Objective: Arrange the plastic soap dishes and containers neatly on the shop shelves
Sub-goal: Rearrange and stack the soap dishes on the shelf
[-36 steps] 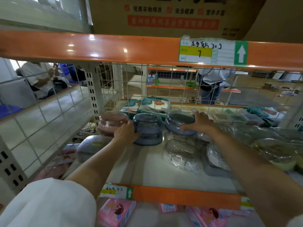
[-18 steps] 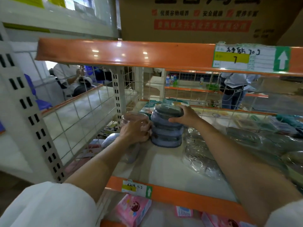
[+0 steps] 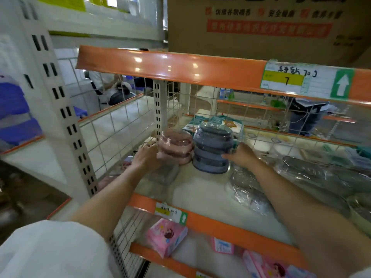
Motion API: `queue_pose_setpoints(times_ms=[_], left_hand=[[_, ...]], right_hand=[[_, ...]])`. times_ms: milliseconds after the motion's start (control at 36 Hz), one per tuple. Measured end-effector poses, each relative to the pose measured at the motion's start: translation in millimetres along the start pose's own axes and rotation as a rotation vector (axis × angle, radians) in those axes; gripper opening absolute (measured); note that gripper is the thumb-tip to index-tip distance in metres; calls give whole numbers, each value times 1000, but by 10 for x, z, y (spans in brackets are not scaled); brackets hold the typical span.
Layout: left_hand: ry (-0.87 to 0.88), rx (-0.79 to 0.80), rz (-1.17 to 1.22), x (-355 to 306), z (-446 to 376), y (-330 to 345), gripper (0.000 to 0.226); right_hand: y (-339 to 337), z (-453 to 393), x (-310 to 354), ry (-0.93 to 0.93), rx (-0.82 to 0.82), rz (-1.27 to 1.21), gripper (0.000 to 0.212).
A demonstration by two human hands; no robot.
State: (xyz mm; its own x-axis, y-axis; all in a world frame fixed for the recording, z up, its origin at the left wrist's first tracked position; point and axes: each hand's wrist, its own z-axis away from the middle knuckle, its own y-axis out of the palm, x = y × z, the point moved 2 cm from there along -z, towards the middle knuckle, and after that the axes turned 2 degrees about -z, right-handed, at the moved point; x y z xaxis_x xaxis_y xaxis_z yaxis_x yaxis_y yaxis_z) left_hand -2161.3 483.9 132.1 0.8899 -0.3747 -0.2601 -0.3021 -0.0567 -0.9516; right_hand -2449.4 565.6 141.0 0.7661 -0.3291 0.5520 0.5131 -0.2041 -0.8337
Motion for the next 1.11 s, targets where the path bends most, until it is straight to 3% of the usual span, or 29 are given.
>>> queue_pose_setpoints(times_ms=[83,222,333,417,556,611,667,778,833,917,1028,1111], left_hand=[[-89,34,-6,148,70,2,48],[-186,89,5,371,150,53,51],[-223,134,76,492,176,88,49],[-211,165,130,566,165,107,45],[-207,227,252,591,145,112,36],[-221,230,276,541,172,76,35],[-195,253,264,473,159,88,31],[-123,281,220,271,157,127,35],[-64,299,187,121,165,128,40],[50,380,192,-111,160,165,57],[219,440,235,-387,157,235,49],[321,428,286,-484,128,337,60]], right_hand=[[108,169,48,-26,32,17,42],[405,258,195,-41,57,-11,52],[689,382,450,-62,118,1,15],[938,424,604,-22,163,-24,29],[1231,495,877,-10,254,-68,21],[1297,520,942,-38,263,-124,35],[1286,588,971,-46,246,-168,42],[1181,672,828,-3,172,-185,18],[1099,688,708,30,137,-177,23],[974,743,546,65,112,-173,5],[805,875,366,144,67,-250,25],[679,1013,257,154,64,-247,15]])
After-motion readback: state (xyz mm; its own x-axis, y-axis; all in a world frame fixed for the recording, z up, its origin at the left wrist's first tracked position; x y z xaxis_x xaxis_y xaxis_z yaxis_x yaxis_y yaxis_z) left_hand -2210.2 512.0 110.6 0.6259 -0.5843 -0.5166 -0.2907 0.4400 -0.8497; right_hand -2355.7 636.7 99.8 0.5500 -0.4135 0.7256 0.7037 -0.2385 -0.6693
